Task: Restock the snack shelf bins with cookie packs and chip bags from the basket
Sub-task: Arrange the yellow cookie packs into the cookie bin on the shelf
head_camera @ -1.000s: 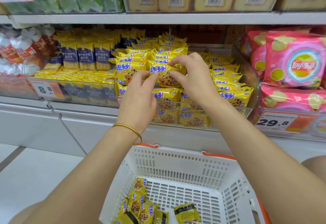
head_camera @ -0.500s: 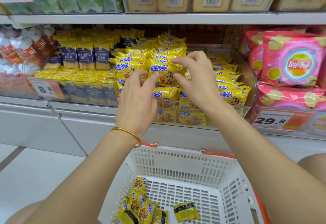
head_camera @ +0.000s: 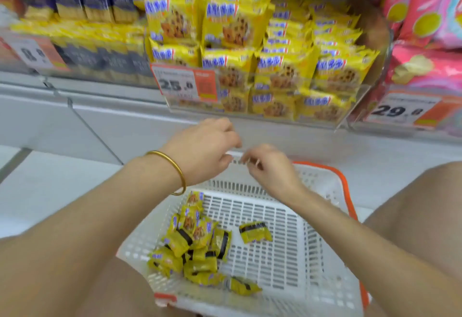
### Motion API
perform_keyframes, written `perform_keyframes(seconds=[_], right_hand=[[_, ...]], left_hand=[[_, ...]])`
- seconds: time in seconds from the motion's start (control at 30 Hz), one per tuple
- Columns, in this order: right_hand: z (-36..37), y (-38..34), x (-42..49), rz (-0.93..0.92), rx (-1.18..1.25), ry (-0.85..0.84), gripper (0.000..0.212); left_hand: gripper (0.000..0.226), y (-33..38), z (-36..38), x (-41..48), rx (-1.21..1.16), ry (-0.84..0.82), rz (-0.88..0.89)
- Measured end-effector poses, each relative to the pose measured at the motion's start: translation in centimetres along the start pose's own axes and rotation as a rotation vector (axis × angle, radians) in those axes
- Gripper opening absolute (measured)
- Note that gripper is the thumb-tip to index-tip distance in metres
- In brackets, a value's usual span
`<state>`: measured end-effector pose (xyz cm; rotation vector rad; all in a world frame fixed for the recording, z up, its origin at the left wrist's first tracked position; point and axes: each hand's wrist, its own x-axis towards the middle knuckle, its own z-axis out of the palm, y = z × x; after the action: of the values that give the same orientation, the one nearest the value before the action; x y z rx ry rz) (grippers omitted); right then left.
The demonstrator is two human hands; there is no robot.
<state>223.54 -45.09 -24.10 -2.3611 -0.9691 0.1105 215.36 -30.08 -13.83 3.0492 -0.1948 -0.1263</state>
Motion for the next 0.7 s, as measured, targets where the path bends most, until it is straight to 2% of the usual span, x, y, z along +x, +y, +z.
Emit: perform_keyframes(seconds=[0.07, 0.13, 0.23, 0.3, 0.43, 0.53, 0.6, 0.7], right_hand=[[5.3, 3.3, -1.7, 0.105, -0.141, -0.390, 0.028], [10.0, 6.2, -4.0, 0.126, -0.269, -0.664, 0.036], [14.4, 9.0, -6.8, 0.030, -0.486, -0.884, 0.049], [15.8, 10.2, -7.8, -0.077, -0.619, -0.974, 0.046], [17.8, 12.0, -8.6, -0.136, -0.749, -1.038, 0.044], [18.1, 13.2, -7.8, -0.166, -0.681, -0.963, 0.051], [17.9, 13.7, -7.0, -0.110, -0.519, -0.895, 0.049], [16.9, 13.3, -5.8, 0.233, 0.031, -0.770, 0.027]], left_hand=[[0.037, 0.5, 1.4, -0.2, 0.072, -0.152, 0.041], [0.038, 0.8, 2.6, -0.2, 0.118, -0.232, 0.078], [0.037, 0.5, 4.1, -0.4, 0.175, -0.312, 0.077], [0.036, 0.0, 4.8, -0.4, 0.165, -0.352, 0.058], [0.040, -0.6, 5.8, -0.3, 0.047, -0.452, 0.012], [0.041, -0.7, 6.4, -0.3, -0.017, -0.485, -0.007], [0.041, -0.9, 6.7, -0.1, -0.055, -0.501, -0.025], [0.040, -1.0, 6.8, 0.3, -0.070, -0.537, -0.059]])
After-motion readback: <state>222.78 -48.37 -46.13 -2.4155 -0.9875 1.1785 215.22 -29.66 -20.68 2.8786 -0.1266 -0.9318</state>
